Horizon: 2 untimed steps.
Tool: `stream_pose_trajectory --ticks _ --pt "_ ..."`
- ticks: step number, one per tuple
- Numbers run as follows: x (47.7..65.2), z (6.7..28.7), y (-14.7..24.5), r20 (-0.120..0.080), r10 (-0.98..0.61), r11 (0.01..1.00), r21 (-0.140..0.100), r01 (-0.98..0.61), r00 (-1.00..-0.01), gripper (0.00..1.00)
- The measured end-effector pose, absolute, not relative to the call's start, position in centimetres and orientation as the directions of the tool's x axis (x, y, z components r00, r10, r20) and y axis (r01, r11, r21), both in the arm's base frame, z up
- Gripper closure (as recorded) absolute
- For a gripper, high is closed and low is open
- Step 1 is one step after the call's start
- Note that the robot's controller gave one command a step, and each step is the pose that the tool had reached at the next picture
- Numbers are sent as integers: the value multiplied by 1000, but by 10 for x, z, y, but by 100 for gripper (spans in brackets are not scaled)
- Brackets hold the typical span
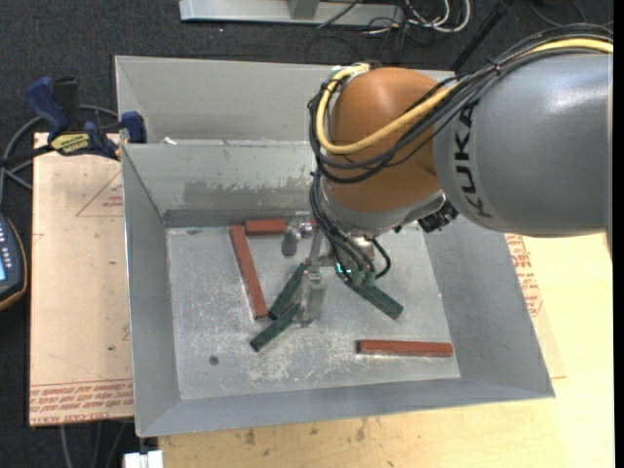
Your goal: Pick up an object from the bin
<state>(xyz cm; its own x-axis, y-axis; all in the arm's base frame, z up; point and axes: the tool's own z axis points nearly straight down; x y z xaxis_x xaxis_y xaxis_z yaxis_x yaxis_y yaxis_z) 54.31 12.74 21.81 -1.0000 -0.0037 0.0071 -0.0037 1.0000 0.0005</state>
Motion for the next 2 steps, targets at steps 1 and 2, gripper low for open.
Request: stream_pose_trajectory --ticks 1,2 --pt "533 70 118 -7 -414 910 1 -414 -910 0" --pt "555 101 135 -6 -522 853 0 -522 -853 0"
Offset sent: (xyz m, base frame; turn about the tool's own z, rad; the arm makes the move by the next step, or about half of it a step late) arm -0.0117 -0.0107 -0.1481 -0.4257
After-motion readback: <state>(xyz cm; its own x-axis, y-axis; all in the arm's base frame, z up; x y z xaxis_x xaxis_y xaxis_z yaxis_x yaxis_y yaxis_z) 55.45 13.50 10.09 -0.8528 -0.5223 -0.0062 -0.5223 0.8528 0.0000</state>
